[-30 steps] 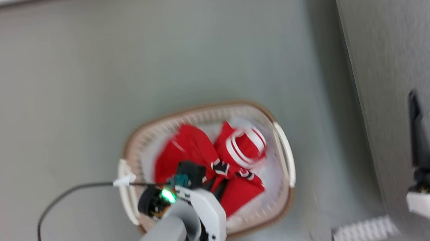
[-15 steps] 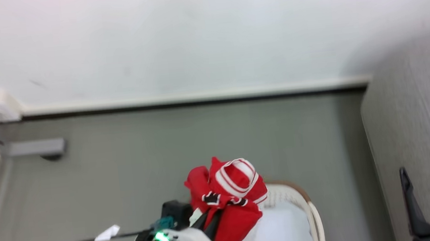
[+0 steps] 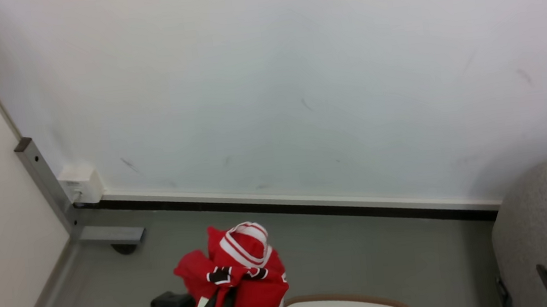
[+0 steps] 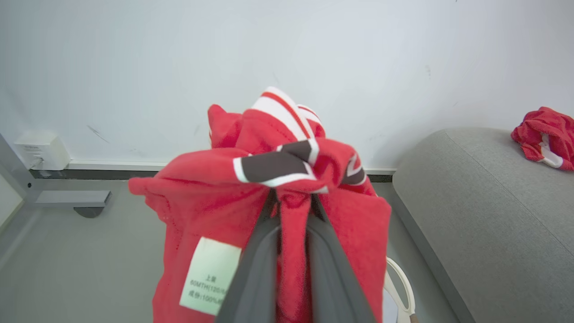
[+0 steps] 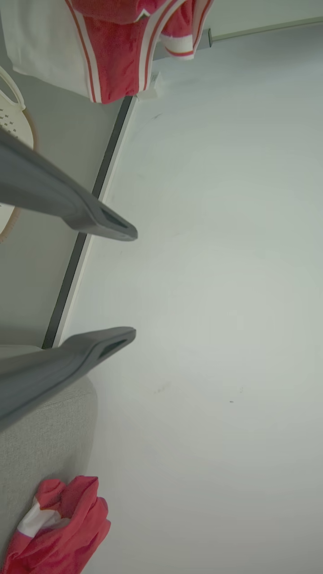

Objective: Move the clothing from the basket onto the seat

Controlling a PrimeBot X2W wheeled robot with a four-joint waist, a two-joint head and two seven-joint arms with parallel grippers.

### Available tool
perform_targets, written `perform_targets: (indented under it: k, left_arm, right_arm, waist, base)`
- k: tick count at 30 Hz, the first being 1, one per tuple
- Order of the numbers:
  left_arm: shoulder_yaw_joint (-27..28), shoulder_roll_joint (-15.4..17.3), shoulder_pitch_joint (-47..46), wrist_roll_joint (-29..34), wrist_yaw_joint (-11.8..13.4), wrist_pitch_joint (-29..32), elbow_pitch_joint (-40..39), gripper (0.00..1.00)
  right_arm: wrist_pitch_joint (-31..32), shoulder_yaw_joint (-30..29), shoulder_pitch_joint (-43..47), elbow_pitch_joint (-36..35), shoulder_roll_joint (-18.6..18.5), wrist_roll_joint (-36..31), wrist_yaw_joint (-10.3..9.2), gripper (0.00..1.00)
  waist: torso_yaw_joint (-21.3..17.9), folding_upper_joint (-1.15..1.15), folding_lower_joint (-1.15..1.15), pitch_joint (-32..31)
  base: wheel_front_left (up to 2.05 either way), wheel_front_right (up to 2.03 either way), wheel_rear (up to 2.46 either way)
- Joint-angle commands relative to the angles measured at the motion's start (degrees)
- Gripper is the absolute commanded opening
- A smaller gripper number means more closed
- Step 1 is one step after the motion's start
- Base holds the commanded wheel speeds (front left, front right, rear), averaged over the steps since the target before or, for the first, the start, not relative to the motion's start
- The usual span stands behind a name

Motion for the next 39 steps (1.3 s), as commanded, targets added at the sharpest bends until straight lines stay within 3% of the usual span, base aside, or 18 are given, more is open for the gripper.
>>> perform_targets:
  k: [1,9,16,21,29,39]
  left_arm:
    - [0.4,0.9,1.5,0.0,0.9,-0.1,-1.7,0.0]
    - [2.2,6.0,5.6,1.5,5.9,0.0,-13.2,0.0]
    - [2.0,8.0,5.9,2.2,7.3,1.6,-19.7,0.0]
    - [0.4,8.1,3.6,3.3,6.2,3.4,-22.4,0.0]
    - [-4.2,4.9,-0.6,5.2,3.0,5.7,-23.3,0.0]
    - [-11.4,1.9,-4.3,6.6,-3.5,8.9,-24.1,0.0]
  right_arm:
    - [0.1,0.2,1.1,0.3,-0.1,0.5,-0.15,1.0]
    - [0.1,2.9,1.6,0.8,-0.1,1.4,-0.15,1.0]
    - [0.1,8.0,-0.7,-0.5,-0.8,1.4,-0.15,1.0]
    - [0.1,17.0,-4.1,-1.7,-3.9,3.5,-0.15,1.0]
    - [0.1,32.7,-12.5,-0.1,-9.5,8.6,-0.15,1.0]
    - [0.1,41.6,-20.4,5.2,-15.0,11.6,-0.15,1.0]
  waist:
    - [0.7,0.0,0.02,-1.2]
    - [0.7,0.0,0.02,-2.2]
    - [0.5,0.0,0.02,-1.8]
    - [0.1,0.0,0.02,-1.3]
    - [-0.9,0.0,0.02,-1.0]
    - [-1.2,0.0,0.02,-1.1]
  base:
    - [0.0,0.0,0.0]
    - [0.0,0.0,0.0]
    - [0.0,0.0,0.0]
    - [0.0,0.0,0.0]
    - [0.0,0.0,0.0]
    - [0.0,0.0,0.0]
